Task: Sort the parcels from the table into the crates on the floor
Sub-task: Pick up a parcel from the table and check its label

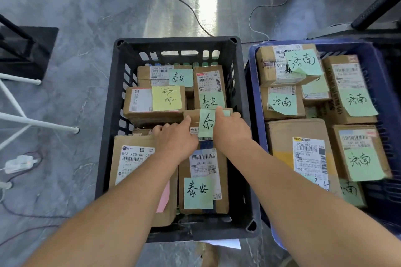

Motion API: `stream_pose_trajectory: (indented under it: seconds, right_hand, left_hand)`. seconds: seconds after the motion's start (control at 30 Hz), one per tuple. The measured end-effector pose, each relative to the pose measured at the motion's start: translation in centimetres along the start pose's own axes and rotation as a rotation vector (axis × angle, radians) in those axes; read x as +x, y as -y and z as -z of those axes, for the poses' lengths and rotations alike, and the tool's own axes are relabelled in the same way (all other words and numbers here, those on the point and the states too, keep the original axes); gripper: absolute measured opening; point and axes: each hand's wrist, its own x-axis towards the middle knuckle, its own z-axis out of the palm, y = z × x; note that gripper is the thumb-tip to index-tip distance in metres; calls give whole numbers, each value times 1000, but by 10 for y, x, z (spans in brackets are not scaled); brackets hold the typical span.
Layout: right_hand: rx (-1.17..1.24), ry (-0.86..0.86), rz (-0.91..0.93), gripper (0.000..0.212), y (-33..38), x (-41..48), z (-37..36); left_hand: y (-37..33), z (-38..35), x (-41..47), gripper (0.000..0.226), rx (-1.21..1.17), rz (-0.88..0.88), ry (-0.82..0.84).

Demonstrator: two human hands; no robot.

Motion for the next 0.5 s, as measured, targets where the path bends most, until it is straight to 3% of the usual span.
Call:
stream_pose_trajectory:
  seconds: [0.23,0.5]
  right_hand:
    - [4,49,-29,72,4,3,-13]
    - [-5,19,15,50,0,4,-7]
  left_hand:
    - [2,-1,-2,60,45,-25,107]
    - [4,3,-5,63,76,-56,142]
